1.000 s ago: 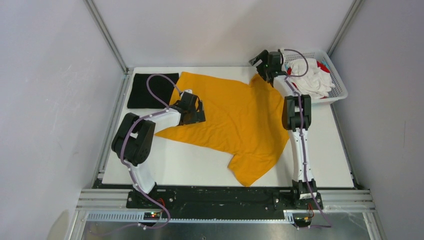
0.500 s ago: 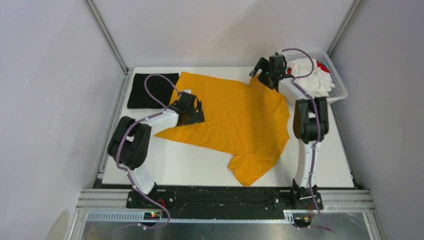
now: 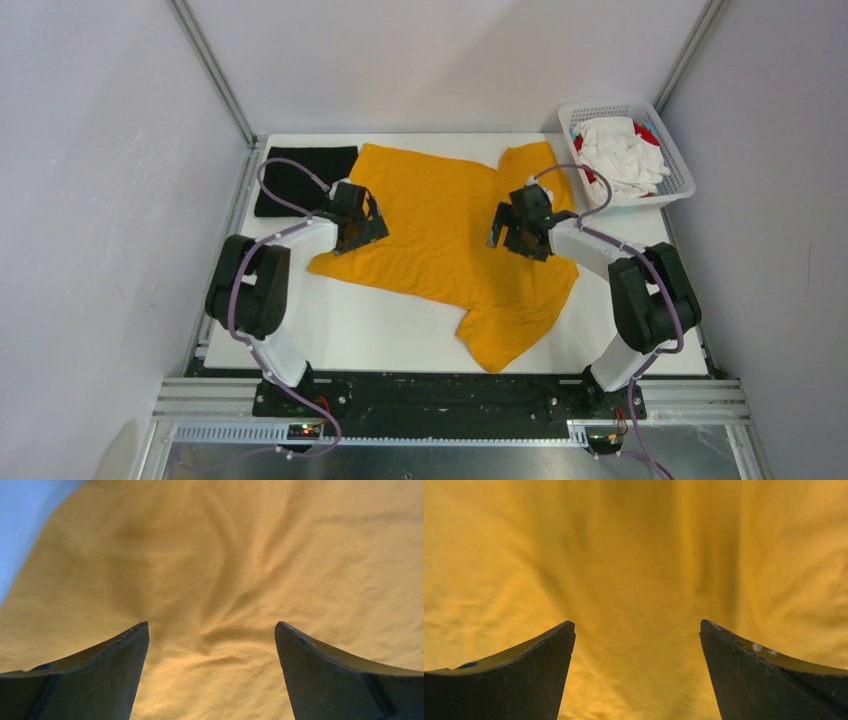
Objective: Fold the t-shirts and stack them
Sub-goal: Flatten out the tshirt
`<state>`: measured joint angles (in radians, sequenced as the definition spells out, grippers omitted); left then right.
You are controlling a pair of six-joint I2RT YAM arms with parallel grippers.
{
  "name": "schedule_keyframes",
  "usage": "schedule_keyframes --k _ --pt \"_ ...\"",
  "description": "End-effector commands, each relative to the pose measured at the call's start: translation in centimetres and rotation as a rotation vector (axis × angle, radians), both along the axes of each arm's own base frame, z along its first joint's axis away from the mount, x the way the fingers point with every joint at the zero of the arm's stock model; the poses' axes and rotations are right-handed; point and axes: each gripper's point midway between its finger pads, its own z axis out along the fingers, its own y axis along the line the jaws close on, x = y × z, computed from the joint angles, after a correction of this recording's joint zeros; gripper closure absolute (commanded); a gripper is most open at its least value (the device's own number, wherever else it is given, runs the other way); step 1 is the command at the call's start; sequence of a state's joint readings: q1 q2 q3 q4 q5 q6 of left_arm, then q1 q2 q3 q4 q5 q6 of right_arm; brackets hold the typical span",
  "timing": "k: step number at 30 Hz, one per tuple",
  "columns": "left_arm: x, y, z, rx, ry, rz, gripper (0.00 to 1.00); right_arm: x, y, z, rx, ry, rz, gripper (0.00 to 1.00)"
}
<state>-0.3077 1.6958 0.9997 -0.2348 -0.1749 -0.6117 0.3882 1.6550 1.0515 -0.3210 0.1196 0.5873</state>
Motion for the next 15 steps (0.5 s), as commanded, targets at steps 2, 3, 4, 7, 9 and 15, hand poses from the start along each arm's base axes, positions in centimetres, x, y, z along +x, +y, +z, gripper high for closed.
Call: schedule_keyframes --k 2,3,4,7,9,15 --pt "-1.0 -0.9 -1.8 -0.06 0.062 0.014 0.0 -2.1 -0.5 -1.5 -0.046 0.039 -0.038 0.01" --pt "-1.2 -0.8 -2.1 -0.058 0.07 0.018 0.0 -2.3 -0.8 -1.8 -0.049 0.043 -0.048 0.01" --pt "-1.8 -0.7 -2.7 -0.057 0.088 0.021 0.0 -2.5 -1.3 -2.3 -0.055 0.056 -0.058 0.01" --pt "-3.3 -0.8 -4.0 -0.08 0.136 0.034 0.0 -3.4 -2.5 -3.4 -0.078 0.089 -0.092 0.01" --pt "-4.8 -1.2 -4.5 -0.099 0.164 0.035 0.0 -4.2 -3.2 -4.0 -0.09 0.109 -0.108 0.0" --pt "-10.7 -1.8 -5.6 -0.076 0.197 0.05 0.0 -6.3 -6.1 -5.8 -0.086 0.171 -0.188 0.01"
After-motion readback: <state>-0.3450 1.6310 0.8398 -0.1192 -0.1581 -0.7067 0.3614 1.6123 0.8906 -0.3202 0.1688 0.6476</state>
